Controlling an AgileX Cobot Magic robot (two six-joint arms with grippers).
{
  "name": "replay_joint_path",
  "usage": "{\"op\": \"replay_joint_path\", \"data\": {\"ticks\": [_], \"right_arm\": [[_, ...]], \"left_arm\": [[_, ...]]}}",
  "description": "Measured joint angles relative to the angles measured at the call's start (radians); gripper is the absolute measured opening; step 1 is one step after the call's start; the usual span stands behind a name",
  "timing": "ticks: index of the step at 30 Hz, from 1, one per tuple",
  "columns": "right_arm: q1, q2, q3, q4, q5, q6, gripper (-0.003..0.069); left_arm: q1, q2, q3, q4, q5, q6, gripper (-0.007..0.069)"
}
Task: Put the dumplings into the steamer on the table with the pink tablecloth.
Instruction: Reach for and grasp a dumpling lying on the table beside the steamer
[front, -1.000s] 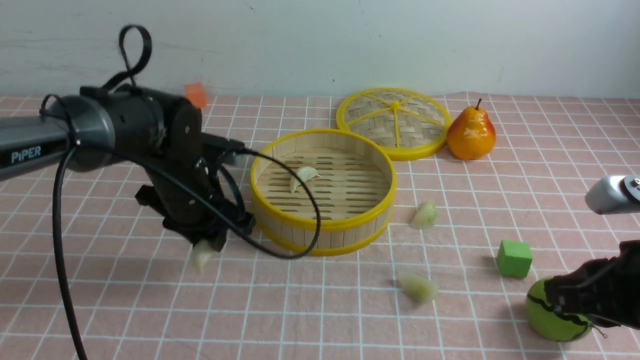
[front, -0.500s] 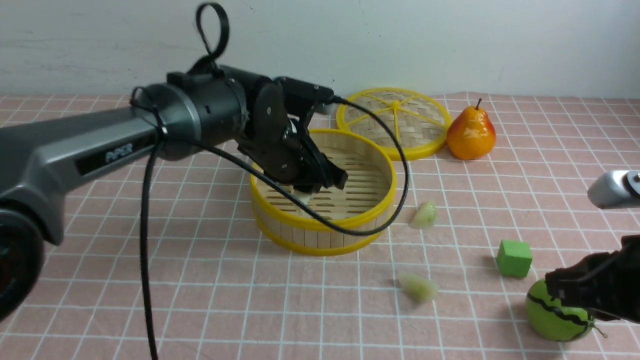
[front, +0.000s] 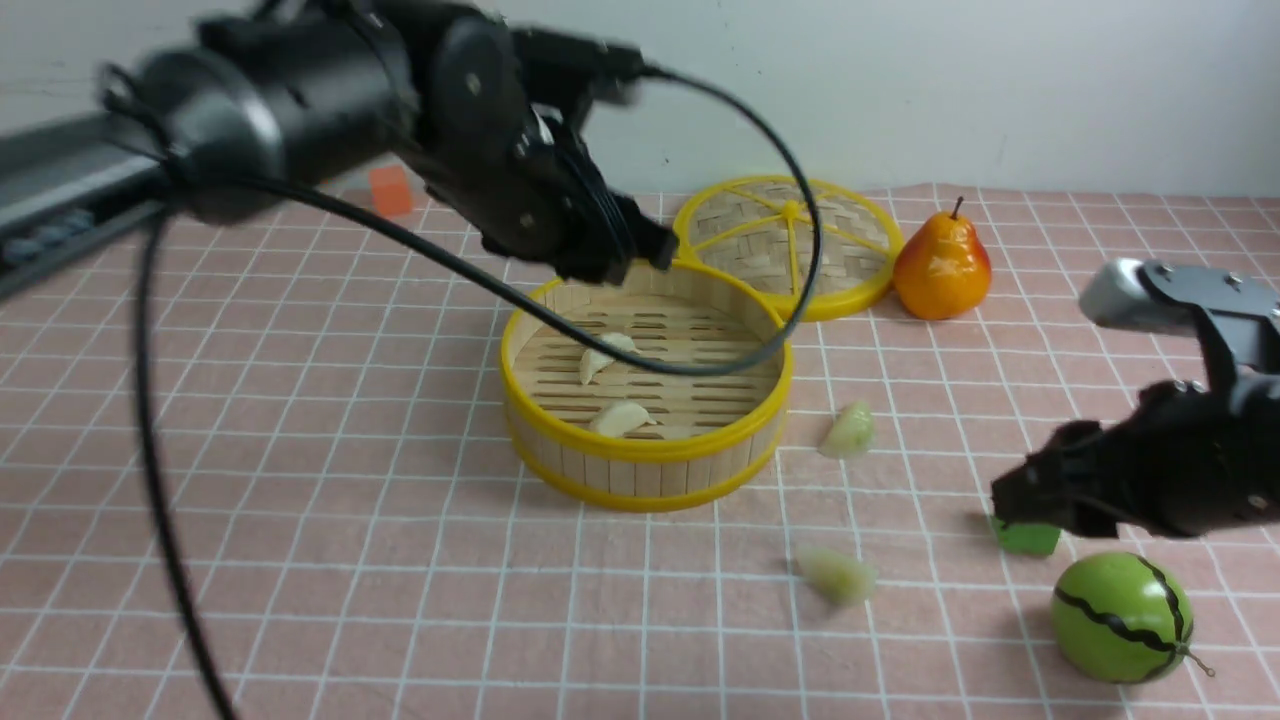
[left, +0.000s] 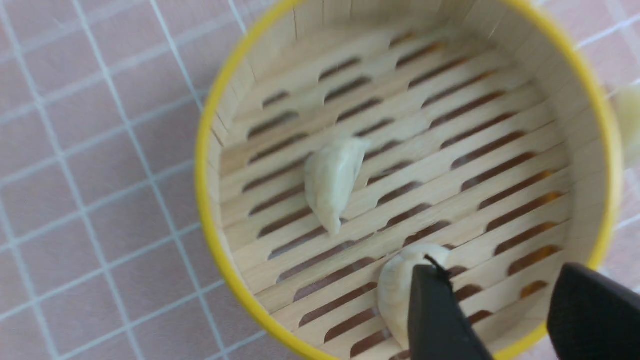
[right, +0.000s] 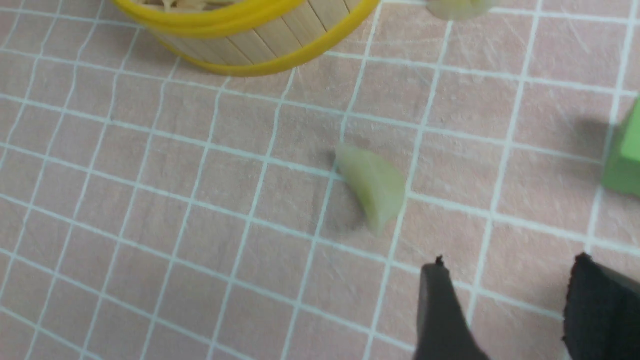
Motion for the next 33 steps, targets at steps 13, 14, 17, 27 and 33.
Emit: {"op": "replay_joint_path", "data": {"ticks": [13, 14, 17, 27, 33], "right_arm": [[0.073, 0.521, -0.430, 0.007, -0.115, 0.012, 0.0396], [0.073, 0.556, -0.448, 0.008, -0.144, 0.014, 0.0396], [0.080, 0.618, -0.465, 0.022, -0.239, 0.014, 0.0396], [0.094, 0.719, -0.481, 0.037, -0.299, -0.033, 0.0262], [0.093, 0.674, -0.484, -0.011, -0.130, -0.180, 0.0192]], "left_arm": [[0.019, -0.593, 0.514, 0.041, 0.078, -0.028, -0.0014], [0.034, -0.628, 0.575, 0.063, 0.078, -0.052, -0.0014], [0.072, -0.705, 0.711, 0.112, 0.081, -0.117, -0.0014], [0.081, -0.969, 1.010, 0.213, 0.038, -0.260, -0.0014], [0.081, -1.082, 1.116, 0.254, -0.083, -0.266, -0.0014]]}}
